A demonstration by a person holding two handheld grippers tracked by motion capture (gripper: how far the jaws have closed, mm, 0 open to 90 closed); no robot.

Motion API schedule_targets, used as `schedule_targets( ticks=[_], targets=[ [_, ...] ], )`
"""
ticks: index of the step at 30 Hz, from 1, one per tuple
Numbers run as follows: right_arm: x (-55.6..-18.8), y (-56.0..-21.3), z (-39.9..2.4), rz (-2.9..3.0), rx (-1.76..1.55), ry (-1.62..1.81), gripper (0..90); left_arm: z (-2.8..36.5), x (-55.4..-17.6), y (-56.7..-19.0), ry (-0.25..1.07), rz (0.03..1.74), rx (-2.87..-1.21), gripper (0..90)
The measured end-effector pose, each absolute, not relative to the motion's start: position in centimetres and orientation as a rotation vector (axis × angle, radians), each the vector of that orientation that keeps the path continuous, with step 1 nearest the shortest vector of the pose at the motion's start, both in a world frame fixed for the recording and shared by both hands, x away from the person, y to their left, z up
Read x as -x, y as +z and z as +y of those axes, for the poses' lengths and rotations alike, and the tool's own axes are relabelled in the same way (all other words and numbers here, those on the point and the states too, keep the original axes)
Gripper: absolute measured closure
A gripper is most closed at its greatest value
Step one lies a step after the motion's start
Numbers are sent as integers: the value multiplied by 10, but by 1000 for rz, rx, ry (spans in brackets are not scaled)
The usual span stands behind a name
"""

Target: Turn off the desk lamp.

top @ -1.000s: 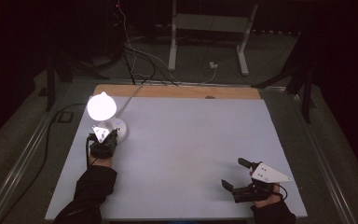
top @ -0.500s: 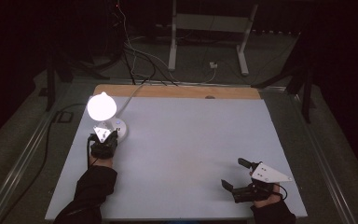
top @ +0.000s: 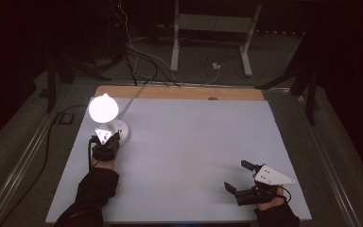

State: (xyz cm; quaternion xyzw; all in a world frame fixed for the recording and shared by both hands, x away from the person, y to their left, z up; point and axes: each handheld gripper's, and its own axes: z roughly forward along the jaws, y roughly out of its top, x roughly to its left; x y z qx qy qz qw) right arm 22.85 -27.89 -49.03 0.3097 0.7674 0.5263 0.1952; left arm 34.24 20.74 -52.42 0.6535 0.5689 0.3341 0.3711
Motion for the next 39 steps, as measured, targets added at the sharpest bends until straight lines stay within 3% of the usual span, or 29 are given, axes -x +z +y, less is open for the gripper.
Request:
schedule_targets(
  ticks=[9,16,18,23,29,32,36,39],
  targets=[
    [-229,-490,-280,2145,-870,1477,0,204,-331,-504,850,1369,-1635,900],
    [-228,-490,-280,2145,-869,1478,0,199,-322,-492,818,1288,-1664,818],
    [-229,-490,-280,2144,-872,1478,0,202,-323,-491,741,1258,-1666,764],
    [-228,-490,-280,2145,-869,1478,0,204,-321,-488,725,1252,-1689,633],
    [-229,-490,-280,2144,-871,1479,0,204,-320,-486,636,1210,-1739,417],
    [-229,-490,-280,2146,-871,1476,0,204,-318,-486,592,1179,-1757,367],
    [-229,-490,-280,2147,-870,1476,0,201,-314,-484,507,1115,-1786,175],
    [-229,-491,-279,2150,-872,1477,0,199,-310,-483,451,1067,-1819,80]
  ],
)
